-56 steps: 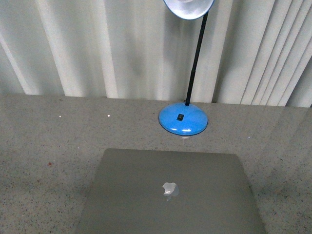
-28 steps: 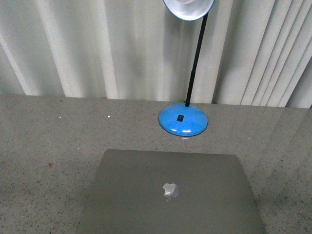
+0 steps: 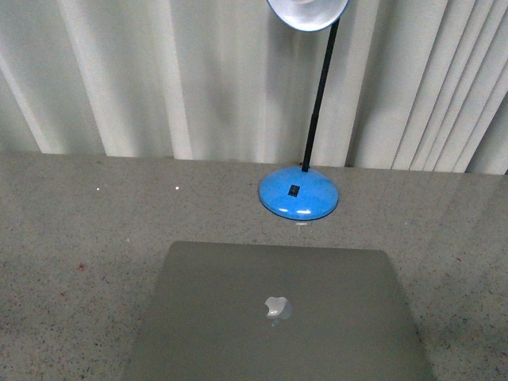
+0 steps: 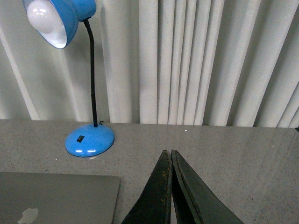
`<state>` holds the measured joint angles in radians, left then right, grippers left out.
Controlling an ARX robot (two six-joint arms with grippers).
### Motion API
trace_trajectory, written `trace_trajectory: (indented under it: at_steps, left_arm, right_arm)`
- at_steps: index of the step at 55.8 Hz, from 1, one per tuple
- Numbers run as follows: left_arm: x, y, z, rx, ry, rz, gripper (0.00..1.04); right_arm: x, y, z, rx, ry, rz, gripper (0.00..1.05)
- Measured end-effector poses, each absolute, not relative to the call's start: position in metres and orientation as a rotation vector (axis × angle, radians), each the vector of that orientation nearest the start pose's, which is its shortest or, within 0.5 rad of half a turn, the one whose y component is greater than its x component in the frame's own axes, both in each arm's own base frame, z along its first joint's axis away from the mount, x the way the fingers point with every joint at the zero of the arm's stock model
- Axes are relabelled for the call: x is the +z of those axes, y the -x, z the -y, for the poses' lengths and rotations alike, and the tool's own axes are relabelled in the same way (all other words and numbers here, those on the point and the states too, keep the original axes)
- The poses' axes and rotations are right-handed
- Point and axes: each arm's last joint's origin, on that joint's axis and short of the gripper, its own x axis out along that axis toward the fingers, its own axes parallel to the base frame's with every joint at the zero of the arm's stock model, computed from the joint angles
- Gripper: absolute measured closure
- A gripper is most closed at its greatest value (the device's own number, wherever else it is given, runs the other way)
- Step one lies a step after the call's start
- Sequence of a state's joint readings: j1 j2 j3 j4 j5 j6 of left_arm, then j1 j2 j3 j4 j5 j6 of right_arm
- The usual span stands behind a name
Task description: Close laptop
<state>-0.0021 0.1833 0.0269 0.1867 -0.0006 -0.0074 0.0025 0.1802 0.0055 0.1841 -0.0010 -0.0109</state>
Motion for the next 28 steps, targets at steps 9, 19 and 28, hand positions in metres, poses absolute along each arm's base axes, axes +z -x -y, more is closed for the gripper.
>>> trace_trajectory:
  at_steps: [9,19,28]
  left_arm:
    - [0.172,-0.098,0.000,-0.001,0.007,0.009,1.01]
    - [0.173,-0.096,0.000,-0.002,0.007,0.023,1.01]
    - [0.173,-0.096,0.000,-0.002,0.007,0.025,0.89]
  right_arm:
    - [0.165,-0.098,0.000,0.003,0.011,0.000,1.02]
    - [0.165,-0.098,0.000,0.004,0.011,0.002,1.02]
    - [0.165,-0.098,0.000,0.004,0.011,0.003,0.92]
